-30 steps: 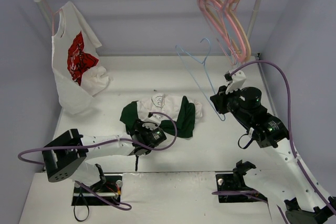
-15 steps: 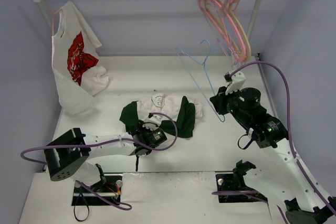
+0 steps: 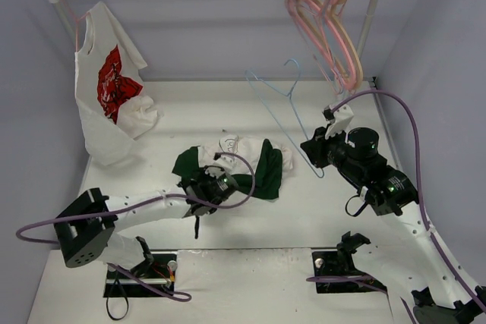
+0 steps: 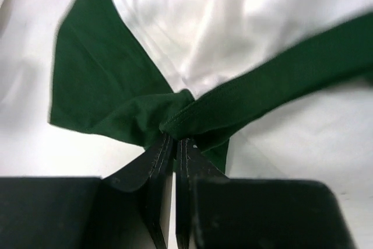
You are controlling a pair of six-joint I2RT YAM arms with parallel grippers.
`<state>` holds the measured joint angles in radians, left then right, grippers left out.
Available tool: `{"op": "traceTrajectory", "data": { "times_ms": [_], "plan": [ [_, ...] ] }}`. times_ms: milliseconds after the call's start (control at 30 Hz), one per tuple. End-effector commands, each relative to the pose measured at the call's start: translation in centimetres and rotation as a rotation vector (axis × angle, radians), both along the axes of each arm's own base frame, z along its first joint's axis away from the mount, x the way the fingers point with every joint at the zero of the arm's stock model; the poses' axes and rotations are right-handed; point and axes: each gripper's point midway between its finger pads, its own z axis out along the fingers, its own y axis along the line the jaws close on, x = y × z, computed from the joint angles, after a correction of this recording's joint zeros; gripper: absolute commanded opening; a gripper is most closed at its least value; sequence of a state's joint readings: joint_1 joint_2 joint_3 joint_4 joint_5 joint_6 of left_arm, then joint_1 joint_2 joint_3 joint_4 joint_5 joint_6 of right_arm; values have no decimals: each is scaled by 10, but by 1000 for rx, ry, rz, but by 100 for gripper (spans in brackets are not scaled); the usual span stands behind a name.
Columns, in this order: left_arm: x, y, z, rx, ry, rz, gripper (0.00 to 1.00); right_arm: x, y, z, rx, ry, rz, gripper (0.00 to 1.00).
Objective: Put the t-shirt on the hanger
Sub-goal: Place tshirt on hanger
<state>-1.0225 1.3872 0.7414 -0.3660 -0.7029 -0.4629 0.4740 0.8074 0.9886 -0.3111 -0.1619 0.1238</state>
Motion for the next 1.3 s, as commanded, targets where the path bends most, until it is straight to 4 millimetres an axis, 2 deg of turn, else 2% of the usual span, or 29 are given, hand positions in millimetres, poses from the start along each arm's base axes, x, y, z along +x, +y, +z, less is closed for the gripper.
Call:
{"op": "traceTrajectory", "data": {
  "times_ms": [0,67,133,167,200,233,333,367,433,467,533,567,633,700,733,867,1067,1267],
  "plan": [
    [26,-9,55,-105,-33,-31,0,-4,16,22,45,-88,97,0],
    [40,-7,75,-179,-14,-18,0,-6,19,21,49,-91,116,0],
    [48,-1,86,-211,31,-19,0,-11,25,20,51,-93,153,0],
    [58,-5,107,-245,14,-23,0,-12,25,21,55,-96,159,0],
    [63,4,113,-230,31,-15,0,-13,28,21,55,-101,177,0],
    [72,-2,131,-265,24,-33,0,-15,30,19,52,-98,190,0],
    [87,12,142,-282,68,-27,0,-22,34,19,45,-105,221,0],
    [95,11,155,-311,57,-34,0,-25,36,18,43,-104,232,0],
    [103,21,156,-333,86,-30,0,-29,38,21,47,-113,247,0],
    [108,23,163,-347,79,-33,0,-33,40,20,46,-109,263,0],
    [111,28,159,-346,121,-35,0,-36,41,21,40,-114,279,0],
    [117,31,167,-363,118,-36,0,-41,43,20,42,-111,301,0],
    [118,34,162,-354,163,-35,0,-45,48,19,45,-105,331,0],
    [121,38,170,-347,171,-36,0,-51,54,16,50,-92,381,0],
    [125,39,166,-337,190,-31,0,-53,57,12,45,-81,397,0],
    [135,48,174,-338,191,0,0,-58,67,3,33,-41,451,0],
    [145,51,191,-400,188,5,0,-61,79,-10,19,0,490,0],
    [138,43,193,-440,242,-20,0,-59,87,-24,-4,32,498,0]
  ]
}}
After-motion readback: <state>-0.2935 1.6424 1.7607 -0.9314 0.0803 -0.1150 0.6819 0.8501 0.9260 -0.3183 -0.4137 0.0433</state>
